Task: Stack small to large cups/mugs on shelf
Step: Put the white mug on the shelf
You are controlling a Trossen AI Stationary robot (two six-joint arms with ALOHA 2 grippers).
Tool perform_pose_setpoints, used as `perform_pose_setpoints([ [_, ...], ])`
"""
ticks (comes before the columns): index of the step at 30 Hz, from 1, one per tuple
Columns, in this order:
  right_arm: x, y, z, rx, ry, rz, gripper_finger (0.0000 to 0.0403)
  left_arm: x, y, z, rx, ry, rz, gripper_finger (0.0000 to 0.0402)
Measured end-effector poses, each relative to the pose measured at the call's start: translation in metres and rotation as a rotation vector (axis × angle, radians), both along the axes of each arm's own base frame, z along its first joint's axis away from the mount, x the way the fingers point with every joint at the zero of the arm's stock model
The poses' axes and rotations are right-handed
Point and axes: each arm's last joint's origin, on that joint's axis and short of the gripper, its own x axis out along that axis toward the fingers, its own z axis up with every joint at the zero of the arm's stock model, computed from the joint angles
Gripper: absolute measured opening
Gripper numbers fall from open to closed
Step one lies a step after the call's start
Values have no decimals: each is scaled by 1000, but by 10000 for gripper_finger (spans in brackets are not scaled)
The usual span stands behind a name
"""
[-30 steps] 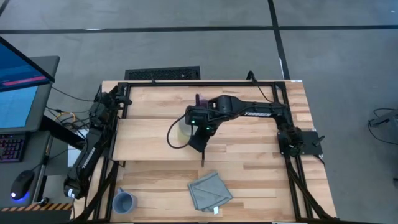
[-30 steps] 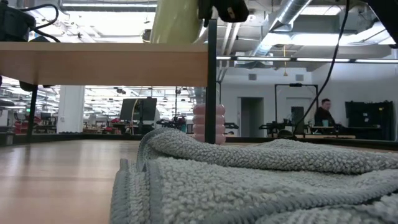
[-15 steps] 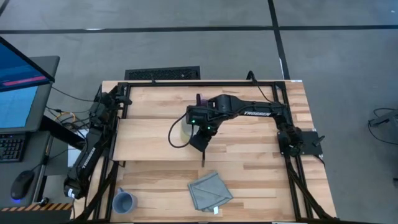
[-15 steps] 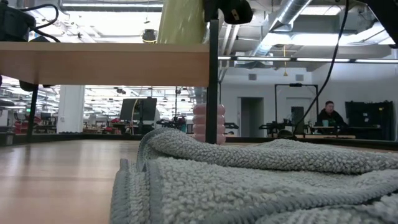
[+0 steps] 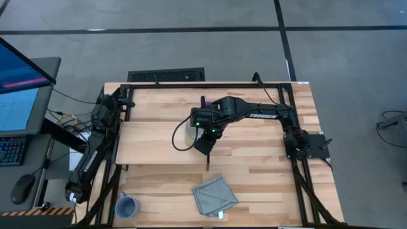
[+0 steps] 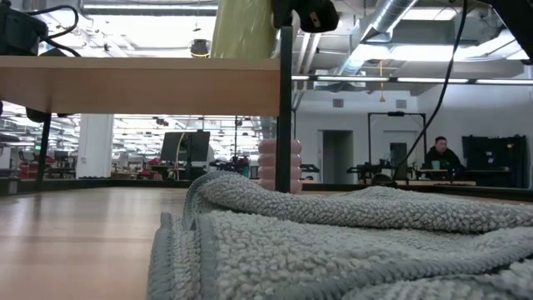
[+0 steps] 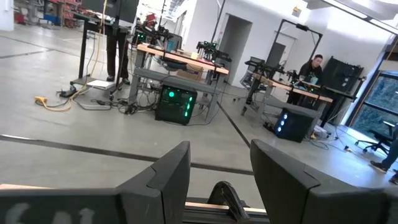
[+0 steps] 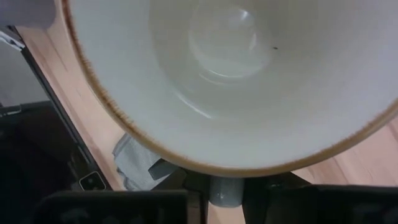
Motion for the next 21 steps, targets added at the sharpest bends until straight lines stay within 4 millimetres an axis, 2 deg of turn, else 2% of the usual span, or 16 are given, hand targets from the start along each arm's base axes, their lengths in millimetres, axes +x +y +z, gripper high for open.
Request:
perform_pose_setpoints([
  [21,2,1,5,23,-60,26,85,0,0,0,0,0,0,159],
])
